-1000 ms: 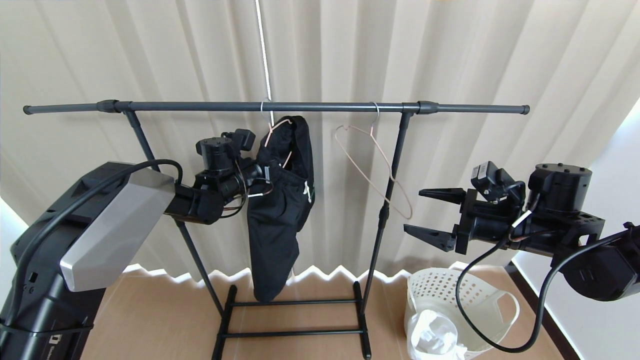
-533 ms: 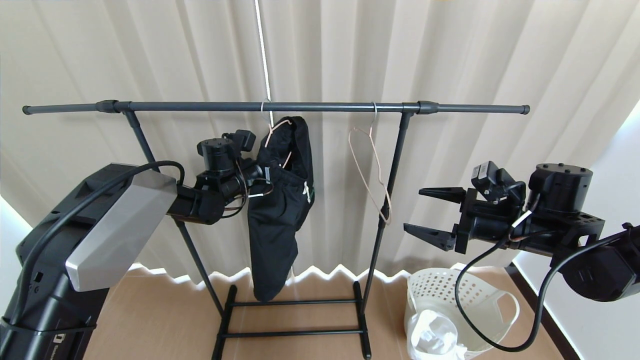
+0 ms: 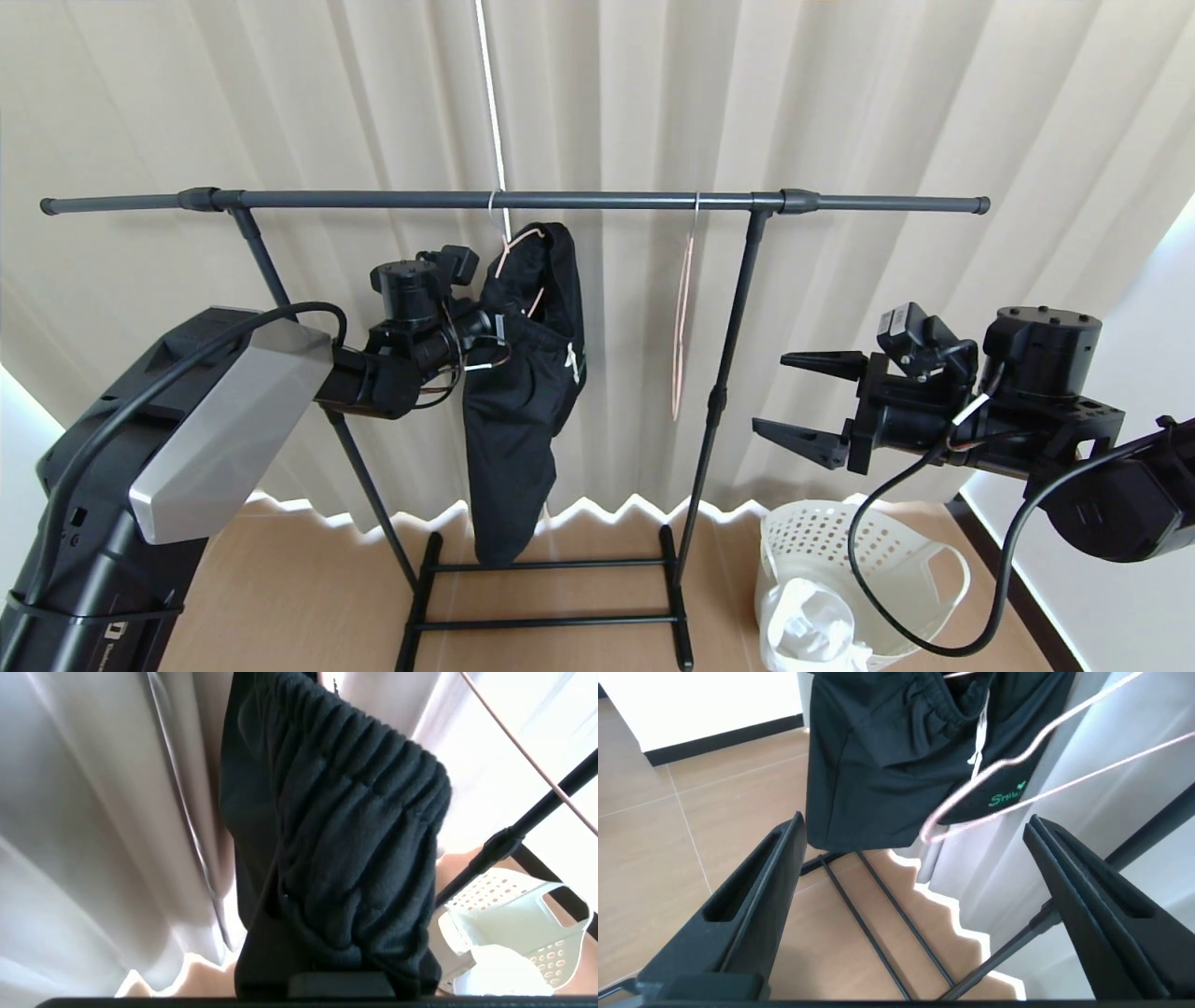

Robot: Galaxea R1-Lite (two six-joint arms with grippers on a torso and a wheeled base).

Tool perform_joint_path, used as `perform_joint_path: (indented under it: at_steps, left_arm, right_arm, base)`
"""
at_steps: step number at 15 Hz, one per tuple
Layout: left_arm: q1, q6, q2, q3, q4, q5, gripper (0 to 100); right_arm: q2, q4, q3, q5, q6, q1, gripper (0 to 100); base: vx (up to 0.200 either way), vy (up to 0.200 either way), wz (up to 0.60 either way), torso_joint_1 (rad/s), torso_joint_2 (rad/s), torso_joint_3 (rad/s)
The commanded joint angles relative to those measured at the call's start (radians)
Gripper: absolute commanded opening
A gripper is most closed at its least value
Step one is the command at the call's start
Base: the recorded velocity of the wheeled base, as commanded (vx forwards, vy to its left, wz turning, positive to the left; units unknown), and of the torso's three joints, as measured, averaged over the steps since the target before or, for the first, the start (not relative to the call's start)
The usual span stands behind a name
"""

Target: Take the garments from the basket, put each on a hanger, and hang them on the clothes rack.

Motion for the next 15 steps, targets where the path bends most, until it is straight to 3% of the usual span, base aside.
perform_joint_path:
  at_steps: [1,2,10,15]
  left_arm:
    - [0.000,0.000,-0.001,0.007,-0.001,0.000,0]
    - [0.002,0.000,-0.002,0.008,-0.001,0.000,100]
    - [0.000,0.000,-0.010,0.016,0.001,0.049,100]
    - [-0.003,0.000,-0.065,0.082,-0.001,0.058,100]
  right_arm:
    - [0.006,0.000,-0.002,0.001,-0.001,0.000,100]
    - [0.008,0.000,-0.002,0.001,-0.001,0.000,100]
    - [0.005,0.000,-0.002,0.001,-0.002,0.000,100]
    - [0.000,0.000,0.001,0.001,-0.002,0.000,100]
  base:
    - [0.000,0.000,0.00,0.000,0.00,0.000]
    - [0.000,0.000,0.00,0.000,0.00,0.000]
    - [0.000,0.000,0.00,0.000,0.00,0.000]
    - [0.000,0.000,0.00,0.000,0.00,0.000]
